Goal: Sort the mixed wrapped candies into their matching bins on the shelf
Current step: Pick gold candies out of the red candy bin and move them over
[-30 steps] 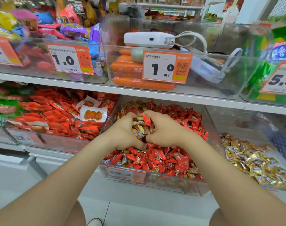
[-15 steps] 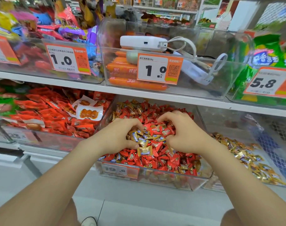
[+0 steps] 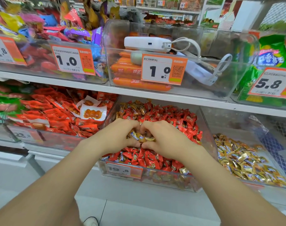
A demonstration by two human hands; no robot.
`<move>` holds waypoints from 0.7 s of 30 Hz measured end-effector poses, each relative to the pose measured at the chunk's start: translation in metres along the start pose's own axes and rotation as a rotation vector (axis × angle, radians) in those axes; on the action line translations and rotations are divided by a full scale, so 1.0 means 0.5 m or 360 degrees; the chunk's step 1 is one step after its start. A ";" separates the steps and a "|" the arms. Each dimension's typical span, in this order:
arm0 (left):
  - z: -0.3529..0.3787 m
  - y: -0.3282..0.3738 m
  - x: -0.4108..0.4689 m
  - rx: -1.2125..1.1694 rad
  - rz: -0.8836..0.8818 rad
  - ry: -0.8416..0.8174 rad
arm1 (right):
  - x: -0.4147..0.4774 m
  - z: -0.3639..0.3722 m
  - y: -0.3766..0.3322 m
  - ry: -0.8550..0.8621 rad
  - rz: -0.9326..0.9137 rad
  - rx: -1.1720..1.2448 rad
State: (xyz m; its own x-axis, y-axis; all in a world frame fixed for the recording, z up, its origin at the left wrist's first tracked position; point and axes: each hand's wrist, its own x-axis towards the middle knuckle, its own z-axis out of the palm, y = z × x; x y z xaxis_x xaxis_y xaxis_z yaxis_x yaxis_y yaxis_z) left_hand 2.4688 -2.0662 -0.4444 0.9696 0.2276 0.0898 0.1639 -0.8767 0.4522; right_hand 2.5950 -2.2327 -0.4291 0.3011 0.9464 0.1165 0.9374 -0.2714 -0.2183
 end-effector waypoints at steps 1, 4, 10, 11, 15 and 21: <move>-0.002 0.000 -0.002 0.0006 -0.0005 0.0020 | -0.001 -0.001 0.002 -0.0004 0.0013 0.0052; -0.005 -0.003 -0.007 -0.0007 -0.0001 0.0079 | -0.004 -0.005 0.012 0.0075 0.0071 0.0221; -0.012 0.006 -0.016 -0.0065 -0.0024 0.0091 | -0.011 -0.025 0.020 0.0367 0.0274 0.0456; -0.012 0.010 -0.016 -0.0073 -0.0024 0.0116 | -0.012 -0.027 0.023 0.0393 0.0291 0.0508; -0.013 0.027 -0.022 -0.0177 -0.0032 0.0184 | -0.016 -0.039 0.027 0.0483 0.0411 0.0926; -0.002 0.020 -0.020 -0.0165 -0.0050 0.0087 | -0.030 -0.059 0.028 0.0516 0.0500 0.0817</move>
State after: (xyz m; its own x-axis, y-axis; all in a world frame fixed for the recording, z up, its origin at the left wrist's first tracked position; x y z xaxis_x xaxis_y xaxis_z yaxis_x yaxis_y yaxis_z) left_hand 2.4606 -2.0770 -0.4398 0.9524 0.2796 0.1211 0.1718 -0.8209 0.5446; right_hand 2.6087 -2.2559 -0.4051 0.6574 0.7146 0.2392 0.6195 -0.3317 -0.7115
